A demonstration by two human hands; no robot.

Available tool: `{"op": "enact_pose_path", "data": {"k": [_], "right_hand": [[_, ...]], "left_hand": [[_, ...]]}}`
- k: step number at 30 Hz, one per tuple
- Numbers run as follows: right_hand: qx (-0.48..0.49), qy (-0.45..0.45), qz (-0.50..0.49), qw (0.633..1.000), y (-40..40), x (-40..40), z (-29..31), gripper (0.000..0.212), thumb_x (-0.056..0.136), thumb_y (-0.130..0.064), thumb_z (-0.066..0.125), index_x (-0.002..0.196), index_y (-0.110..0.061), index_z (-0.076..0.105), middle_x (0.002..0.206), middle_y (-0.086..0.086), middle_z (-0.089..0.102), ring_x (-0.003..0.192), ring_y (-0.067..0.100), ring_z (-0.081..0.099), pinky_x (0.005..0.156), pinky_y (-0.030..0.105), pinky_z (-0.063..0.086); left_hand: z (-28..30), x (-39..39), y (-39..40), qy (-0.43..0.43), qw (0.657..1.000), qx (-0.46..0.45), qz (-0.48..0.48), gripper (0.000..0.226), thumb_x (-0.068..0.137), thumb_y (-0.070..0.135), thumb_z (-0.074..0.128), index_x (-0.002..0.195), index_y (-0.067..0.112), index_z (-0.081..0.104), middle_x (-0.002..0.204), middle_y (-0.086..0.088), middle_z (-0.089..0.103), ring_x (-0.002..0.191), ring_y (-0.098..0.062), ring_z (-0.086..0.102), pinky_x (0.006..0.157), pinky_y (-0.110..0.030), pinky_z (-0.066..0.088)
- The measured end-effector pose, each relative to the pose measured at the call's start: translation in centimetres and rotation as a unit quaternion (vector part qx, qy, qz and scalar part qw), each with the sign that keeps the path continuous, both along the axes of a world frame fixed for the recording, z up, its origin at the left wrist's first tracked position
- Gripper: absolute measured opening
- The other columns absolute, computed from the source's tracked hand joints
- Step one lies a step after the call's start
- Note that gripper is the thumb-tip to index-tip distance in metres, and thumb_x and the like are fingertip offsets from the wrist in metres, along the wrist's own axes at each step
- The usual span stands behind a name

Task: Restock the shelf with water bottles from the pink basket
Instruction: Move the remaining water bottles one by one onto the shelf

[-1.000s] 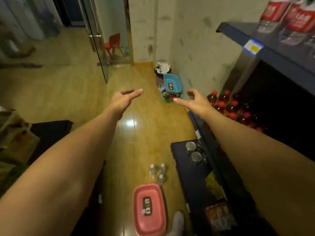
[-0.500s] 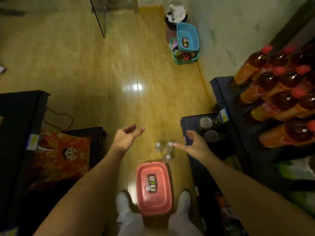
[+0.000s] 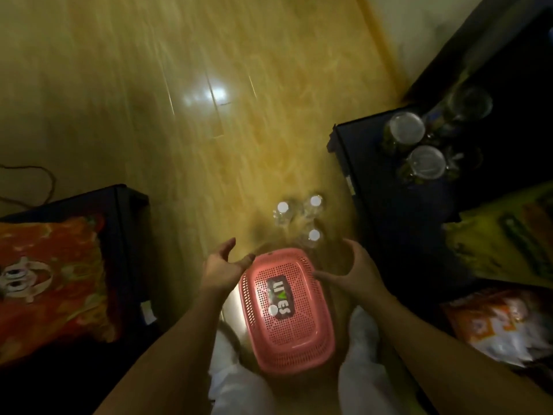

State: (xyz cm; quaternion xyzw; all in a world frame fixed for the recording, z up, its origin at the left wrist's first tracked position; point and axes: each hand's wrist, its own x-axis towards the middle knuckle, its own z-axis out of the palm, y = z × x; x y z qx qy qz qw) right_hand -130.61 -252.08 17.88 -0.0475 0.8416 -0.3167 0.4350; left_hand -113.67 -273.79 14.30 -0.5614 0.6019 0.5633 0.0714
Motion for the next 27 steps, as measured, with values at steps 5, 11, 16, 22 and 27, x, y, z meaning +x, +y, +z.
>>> {"op": "enact_pose_path", "data": {"k": [5, 11, 16, 22, 27], "right_hand": [[0.021, -0.004, 0.001, 1.000, 0.9, 0.4, -8.7, 0.125, 0.056, -0.050, 0.093, 0.157, -0.025, 0.023, 0.163, 0.007, 0.025, 0.146, 0.029, 0.034, 0.110, 0.048, 0.038], [0.043, -0.019, -0.027, 0.999, 2.3, 0.2, -16.4, 0.125, 0.056, -0.049, 0.094, 0.157, -0.026, 0.024, 0.163, 0.005, 0.025, 0.146, 0.027, 0.032, 0.110, 0.045, 0.038], [0.050, -0.049, -0.025, 0.997, 4.7, 1.1, -20.1, 0.125, 0.053, -0.051, 0.094, 0.156, -0.027, 0.026, 0.163, 0.002, 0.027, 0.145, 0.024, 0.034, 0.107, 0.040, 0.038], [0.086, -0.074, -0.019, 0.993, 7.0, 1.4, -22.4, 0.128, 0.050, -0.058, 0.093, 0.155, -0.034, 0.024, 0.163, 0.000, 0.027, 0.145, 0.024, 0.035, 0.109, 0.046, 0.040], [0.115, -0.087, -0.011, 0.989, 8.3, 1.3, -23.0, 0.126, 0.054, -0.053, 0.094, 0.156, -0.032, 0.024, 0.163, 0.002, 0.028, 0.145, 0.026, 0.035, 0.112, 0.050, 0.040]], "left_hand": [[-7.6, -3.0, -1.2, -0.001, 0.999, -0.024, -0.024, 0.092, 0.078, 0.040, 0.089, 0.155, 0.017, 0.045, 0.159, -0.006, 0.047, 0.147, -0.026, 0.044, 0.117, -0.044, 0.042], [-15.5, -7.4, -2.4, 0.005, 0.996, -0.064, -0.057, 0.110, 0.060, 0.059, 0.092, 0.153, 0.021, 0.047, 0.157, -0.001, 0.050, 0.145, -0.020, 0.047, 0.118, -0.042, 0.043], [-19.9, -10.4, -1.4, 0.009, 0.994, -0.068, -0.087, 0.113, 0.059, 0.050, 0.097, 0.155, 0.028, 0.043, 0.158, -0.001, 0.050, 0.144, -0.023, 0.048, 0.115, -0.044, 0.045], [-24.8, -13.1, -1.2, 0.040, 0.997, -0.049, -0.042, 0.097, 0.054, 0.028, 0.102, 0.140, 0.030, 0.058, 0.128, 0.006, 0.071, 0.120, -0.020, 0.066, 0.106, -0.045, 0.054], [-25.7, -14.0, -0.9, 0.067, 0.997, -0.035, -0.022, 0.083, 0.060, 0.013, 0.099, 0.134, 0.026, 0.063, 0.119, 0.005, 0.075, 0.114, -0.019, 0.069, 0.102, -0.044, 0.057]]}}
